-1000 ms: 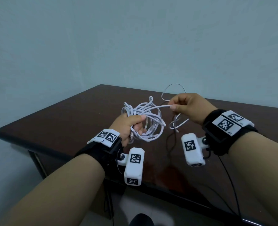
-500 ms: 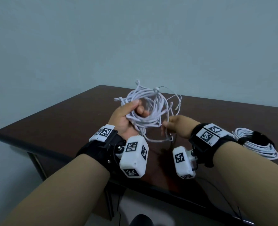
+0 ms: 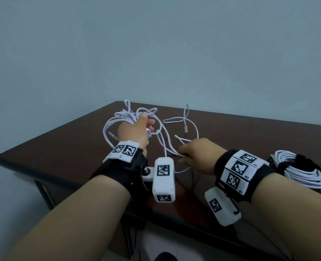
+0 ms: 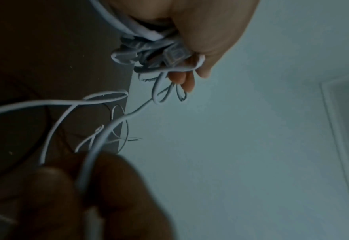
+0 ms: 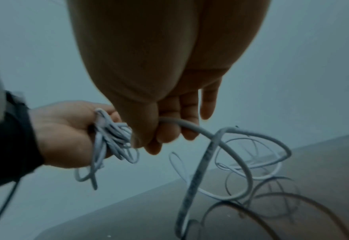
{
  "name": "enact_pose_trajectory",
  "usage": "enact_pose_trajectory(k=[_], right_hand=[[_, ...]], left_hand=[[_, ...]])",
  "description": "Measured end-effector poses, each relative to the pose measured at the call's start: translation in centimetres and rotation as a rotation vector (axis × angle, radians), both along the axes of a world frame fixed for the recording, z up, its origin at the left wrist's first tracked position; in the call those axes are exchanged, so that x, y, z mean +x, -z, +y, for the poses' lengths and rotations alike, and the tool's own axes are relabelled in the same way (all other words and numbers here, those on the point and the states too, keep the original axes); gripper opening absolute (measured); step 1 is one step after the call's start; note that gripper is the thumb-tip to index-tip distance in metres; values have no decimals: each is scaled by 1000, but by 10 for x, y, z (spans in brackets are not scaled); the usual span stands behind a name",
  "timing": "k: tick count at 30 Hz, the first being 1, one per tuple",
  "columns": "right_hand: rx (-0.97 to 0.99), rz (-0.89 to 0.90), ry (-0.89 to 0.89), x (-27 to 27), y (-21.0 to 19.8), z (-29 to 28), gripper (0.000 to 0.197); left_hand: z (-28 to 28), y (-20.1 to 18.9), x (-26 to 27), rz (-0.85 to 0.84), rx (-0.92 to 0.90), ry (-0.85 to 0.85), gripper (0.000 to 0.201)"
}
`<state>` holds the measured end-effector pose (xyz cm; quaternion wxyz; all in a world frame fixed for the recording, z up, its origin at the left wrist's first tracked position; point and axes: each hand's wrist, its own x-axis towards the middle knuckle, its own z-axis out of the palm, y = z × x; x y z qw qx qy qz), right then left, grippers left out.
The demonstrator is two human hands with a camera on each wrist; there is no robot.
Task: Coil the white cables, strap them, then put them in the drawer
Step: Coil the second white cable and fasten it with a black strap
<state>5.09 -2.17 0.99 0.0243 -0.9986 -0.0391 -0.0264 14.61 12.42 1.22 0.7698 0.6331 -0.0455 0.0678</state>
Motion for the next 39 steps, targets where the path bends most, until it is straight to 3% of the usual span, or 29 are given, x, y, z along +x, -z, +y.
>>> enact_pose_trajectory(k=[4, 8, 12, 15, 17, 18, 20, 24, 26, 30, 33, 36, 39], right_hand=[[-8, -81, -126, -3, -13, 10, 18], [25, -91, -221, -3, -25, 18, 18], [256, -82, -199, -7, -33, 19, 15], [409, -136, -170, -8, -34, 15, 12], [464, -210, -108, -4, -34, 10, 21], [472, -250, -71, -2, -33, 7, 28], [514, -306, -14, 2, -33, 2, 37], [494, -297, 80, 3, -31, -18, 30], [434, -318, 133, 1, -29, -31, 26], [371, -351, 245, -1, -22, -49, 13], [239, -340, 299, -1, -15, -53, 9], [88, -371, 362, 2, -8, -50, 9], [46, -345, 411, 9, -4, -43, 13]], left_hand=[[-3, 9, -3, -102, 212, 63, 33], [-5, 20, -13, -219, 408, 253, 17], [0, 19, -18, -262, 564, 353, 27], [6, 20, -21, -290, 436, 585, 59], [4, 28, -18, -303, 344, 755, 80], [2, 30, -16, -280, 317, 801, 75], [0, 33, -14, -243, 300, 809, 47], [4, 35, -10, -228, 248, 613, 3], [6, 34, -7, -200, 135, 534, 18], [9, 28, -9, -118, -18, 571, 42], [8, 24, -11, 34, -174, 637, 31], [7, 19, -18, 184, -352, 854, 13], [3, 15, -24, 191, -382, 1050, 21]])
